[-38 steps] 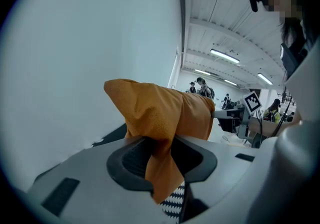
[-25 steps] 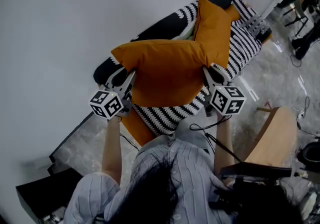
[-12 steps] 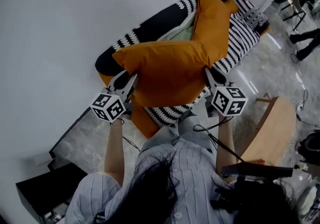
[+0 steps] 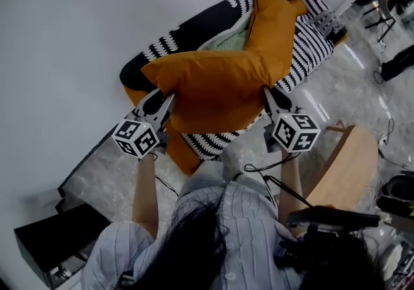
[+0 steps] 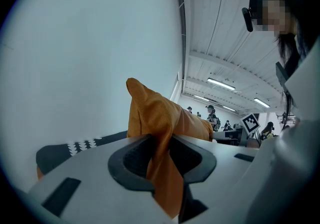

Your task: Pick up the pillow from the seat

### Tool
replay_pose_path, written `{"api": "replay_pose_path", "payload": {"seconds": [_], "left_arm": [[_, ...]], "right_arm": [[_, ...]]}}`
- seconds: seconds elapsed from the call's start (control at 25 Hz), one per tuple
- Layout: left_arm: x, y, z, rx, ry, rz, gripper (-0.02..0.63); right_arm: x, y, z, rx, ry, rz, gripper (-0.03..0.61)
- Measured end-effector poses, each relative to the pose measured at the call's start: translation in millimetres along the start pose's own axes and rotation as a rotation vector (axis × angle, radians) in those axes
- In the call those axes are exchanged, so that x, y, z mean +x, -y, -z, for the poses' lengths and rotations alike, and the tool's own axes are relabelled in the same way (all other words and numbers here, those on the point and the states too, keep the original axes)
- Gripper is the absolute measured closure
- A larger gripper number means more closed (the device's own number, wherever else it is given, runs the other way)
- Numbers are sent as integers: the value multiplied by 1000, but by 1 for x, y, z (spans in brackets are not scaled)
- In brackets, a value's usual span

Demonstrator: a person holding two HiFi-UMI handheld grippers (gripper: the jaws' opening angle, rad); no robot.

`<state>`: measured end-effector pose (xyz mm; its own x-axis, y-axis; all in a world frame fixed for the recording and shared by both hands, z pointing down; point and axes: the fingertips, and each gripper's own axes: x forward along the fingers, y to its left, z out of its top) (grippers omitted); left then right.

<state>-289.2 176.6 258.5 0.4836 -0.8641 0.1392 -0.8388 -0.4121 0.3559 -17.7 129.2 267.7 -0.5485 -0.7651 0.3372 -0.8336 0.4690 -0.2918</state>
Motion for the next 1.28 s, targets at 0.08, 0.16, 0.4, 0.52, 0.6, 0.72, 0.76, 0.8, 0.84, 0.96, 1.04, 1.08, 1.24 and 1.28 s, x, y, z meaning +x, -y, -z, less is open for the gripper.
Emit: {"api": "replay_pose_path", "payload": {"seconds": [0.08, 0.16, 0.4, 0.52, 0.6, 0.72, 0.76, 0.8, 0.84, 0.96, 1.04, 1.08, 1.24, 1.28], "left_arm": [[-1, 8, 0, 7, 4, -7, 497], [-3, 20, -1, 10, 15, -16, 497], [-18, 66, 3, 12, 51, -48, 497], [-28, 96, 11, 16, 62, -60, 498], [-35, 115, 17, 18, 65, -66, 497], [-46, 141, 26, 17, 70, -82, 497], [-51, 151, 30, 15, 73, -89, 498], [-56, 161, 35, 13, 74, -95, 497], [-62, 171, 39, 10, 75, -100, 497], [-78, 196, 52, -3, 77, -114, 497], [-88, 210, 62, -17, 79, -125, 497], [-92, 216, 67, -24, 78, -131, 497], [-114, 240, 86, -46, 64, -161, 497], [-118, 244, 88, -49, 65, -166, 497]], "right_arm": [[-7, 3, -1, -3, 2, -9, 520], [-17, 6, -4, 0, 10, -21, 520], [-60, 16, -8, -6, 38, -61, 520], [-88, 24, -2, -3, 45, -76, 520], [-105, 30, 1, 0, 48, -85, 520], [-131, 36, 9, 4, 50, -102, 520], [-141, 37, 13, 6, 49, -109, 520], [-151, 39, 16, 9, 49, -115, 520], [-161, 40, 20, 11, 49, -121, 520], [-189, 43, 29, 21, 55, -132, 520], [-203, 44, 35, 32, 65, -133, 520], [-210, 44, 38, 39, 70, -133, 520], [-236, 43, 52, 42, 65, -143, 520], [-241, 42, 55, 38, 65, -146, 520]]}}
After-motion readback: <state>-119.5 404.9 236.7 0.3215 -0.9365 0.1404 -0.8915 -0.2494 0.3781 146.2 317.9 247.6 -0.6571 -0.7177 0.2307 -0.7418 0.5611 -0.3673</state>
